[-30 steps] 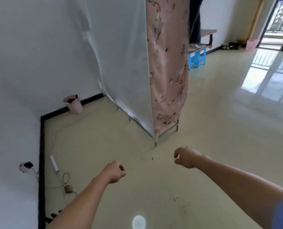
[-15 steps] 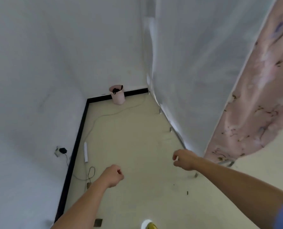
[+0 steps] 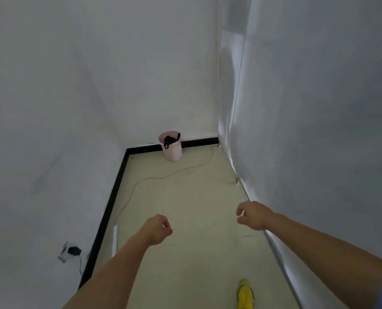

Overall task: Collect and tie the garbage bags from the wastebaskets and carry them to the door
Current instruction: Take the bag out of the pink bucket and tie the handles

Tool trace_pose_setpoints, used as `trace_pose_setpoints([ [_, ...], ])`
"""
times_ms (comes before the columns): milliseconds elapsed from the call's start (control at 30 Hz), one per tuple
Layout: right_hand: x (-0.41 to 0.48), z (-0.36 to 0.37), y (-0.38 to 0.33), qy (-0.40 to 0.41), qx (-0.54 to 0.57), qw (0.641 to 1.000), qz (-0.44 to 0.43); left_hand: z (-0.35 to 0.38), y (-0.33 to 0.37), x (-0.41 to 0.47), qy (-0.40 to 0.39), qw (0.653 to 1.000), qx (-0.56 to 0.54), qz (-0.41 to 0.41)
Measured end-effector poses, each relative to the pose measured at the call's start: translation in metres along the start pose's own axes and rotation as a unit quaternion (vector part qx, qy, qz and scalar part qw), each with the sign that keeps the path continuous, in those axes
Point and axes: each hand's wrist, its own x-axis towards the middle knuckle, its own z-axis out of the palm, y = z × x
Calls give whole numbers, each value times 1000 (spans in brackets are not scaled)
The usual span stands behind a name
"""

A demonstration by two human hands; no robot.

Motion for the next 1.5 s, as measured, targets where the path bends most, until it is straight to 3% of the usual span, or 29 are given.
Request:
trace_pose_setpoints([
  [267,212,-134,9,-15,-30,999,-18,-77,73,184,34,998,-35,-27],
  [433,323,-200,-21,-16,-45,998,-39,-121,79,263,35,998,-29,-47],
  [667,497,-233,-72,-50,-64,993,-85,-190,55,424,9,995,-28,-92],
  [1033,731,-328,-145,-58,-39,996,-58,-356,73,673,13,997,-20,-68],
  [1500,1063,-372,-189,-146,-41,987,-43,-448,54,932,-29,988,-48,-146],
])
